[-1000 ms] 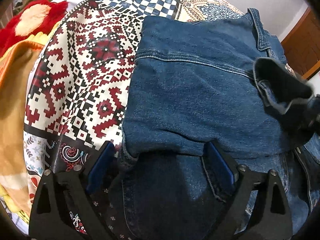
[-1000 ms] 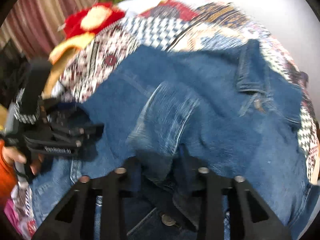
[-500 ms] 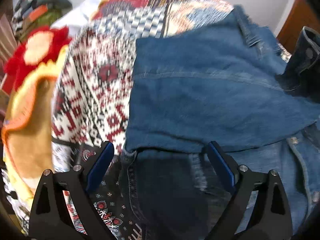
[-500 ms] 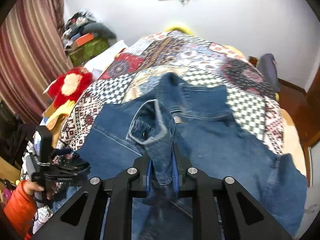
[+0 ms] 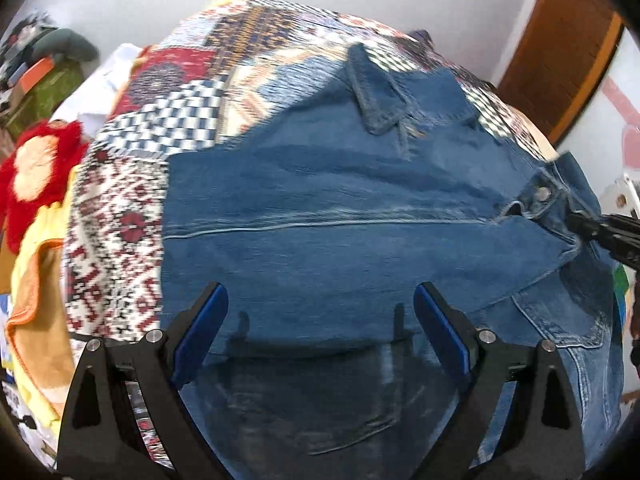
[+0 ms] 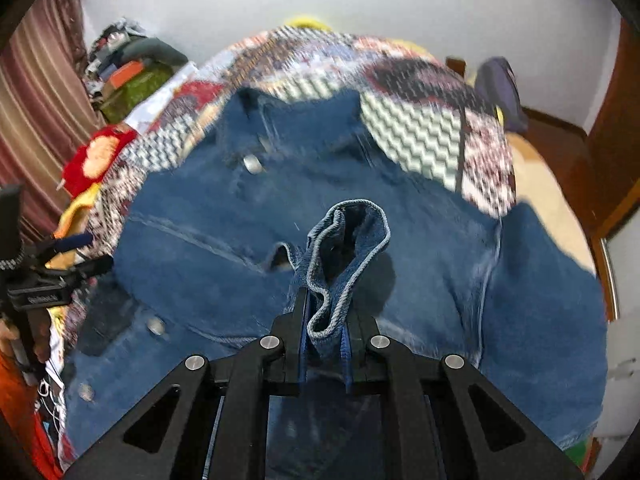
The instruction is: Fold large clothes
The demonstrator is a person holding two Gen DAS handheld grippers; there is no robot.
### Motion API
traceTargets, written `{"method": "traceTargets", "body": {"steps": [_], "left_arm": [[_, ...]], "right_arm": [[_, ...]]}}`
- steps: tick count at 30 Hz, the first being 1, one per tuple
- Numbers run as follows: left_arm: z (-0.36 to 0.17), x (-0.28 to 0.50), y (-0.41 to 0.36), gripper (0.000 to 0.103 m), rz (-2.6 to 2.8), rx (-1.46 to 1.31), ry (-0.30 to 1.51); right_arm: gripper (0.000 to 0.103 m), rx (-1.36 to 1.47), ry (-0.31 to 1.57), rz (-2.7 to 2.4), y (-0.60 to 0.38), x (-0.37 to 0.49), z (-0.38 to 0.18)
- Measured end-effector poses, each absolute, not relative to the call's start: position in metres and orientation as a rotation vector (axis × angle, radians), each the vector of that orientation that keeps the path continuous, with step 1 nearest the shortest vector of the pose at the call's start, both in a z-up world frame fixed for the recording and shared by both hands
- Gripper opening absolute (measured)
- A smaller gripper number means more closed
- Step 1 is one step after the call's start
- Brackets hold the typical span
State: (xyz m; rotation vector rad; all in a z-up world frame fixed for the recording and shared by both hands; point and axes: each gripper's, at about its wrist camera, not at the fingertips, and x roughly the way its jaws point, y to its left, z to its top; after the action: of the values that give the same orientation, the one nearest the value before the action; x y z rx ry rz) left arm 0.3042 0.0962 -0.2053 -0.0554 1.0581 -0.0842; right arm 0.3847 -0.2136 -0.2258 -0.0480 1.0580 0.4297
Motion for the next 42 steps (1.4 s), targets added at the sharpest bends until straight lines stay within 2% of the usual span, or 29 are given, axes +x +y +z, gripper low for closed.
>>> {"method": "traceTargets", "body": {"steps": [7,12,17,22,28,34,37,39,40,41,42], "left_arm": [[-0.234,0.312,0.065,0.095,-0.162,0.001,1.145],[-0.247,0.310,0.061,0.095,-0.174,0.001,1.163],[-0.229,0.303,0.064,0.095,-0.170,0.048,1.122],[-0.193,0.306,0.076,0.095,-0.144,0.059,1.021],[-0.182,0.329,0.095,0.096,-0.101,0.028,0.993],[-0.223,0.349,0.096,0.096,-0.112,0.019,1.080],[-0.250,0.354,0.088,0.096,-0.110,0.050,1.138],[-0.257,0.354,0.086,0.097,-0.126,0.033,1.143],[-0.257,0.353,0.084,0.097,-0.124,0.033,1.140],[-0.256,0.353,0.082,0.097,-0.123,0.044,1.138],[-0.254,0.353,0.080,0.097,-0.122,0.060,1.133]], "right_arm": [[0.010,-0.179,1.060,0.302,-0.229,0.386,-0.243],[0.011,-0.176,1.061,0.271,-0.247,0.390,-0.222],[0.011,-0.094,1.027,0.372,-0.233,0.397,-0.185],[0.011,-0.149,1.006,0.526,-0.171,0.408,-0.170],[0.011,-0.291,1.075,0.644,-0.093,0.419,-0.204],[0.011,-0.452,1.171,0.610,-0.061,0.434,-0.265],[0.013,-0.419,1.153,0.624,-0.067,0.439,-0.268],[0.023,-0.437,1.148,0.609,-0.069,0.441,-0.269],[0.049,-0.473,1.126,0.570,-0.070,0.441,-0.268],[0.083,-0.529,1.088,0.503,-0.071,0.442,-0.269],[0.093,-0.563,1.062,0.464,-0.072,0.442,-0.270]]}}
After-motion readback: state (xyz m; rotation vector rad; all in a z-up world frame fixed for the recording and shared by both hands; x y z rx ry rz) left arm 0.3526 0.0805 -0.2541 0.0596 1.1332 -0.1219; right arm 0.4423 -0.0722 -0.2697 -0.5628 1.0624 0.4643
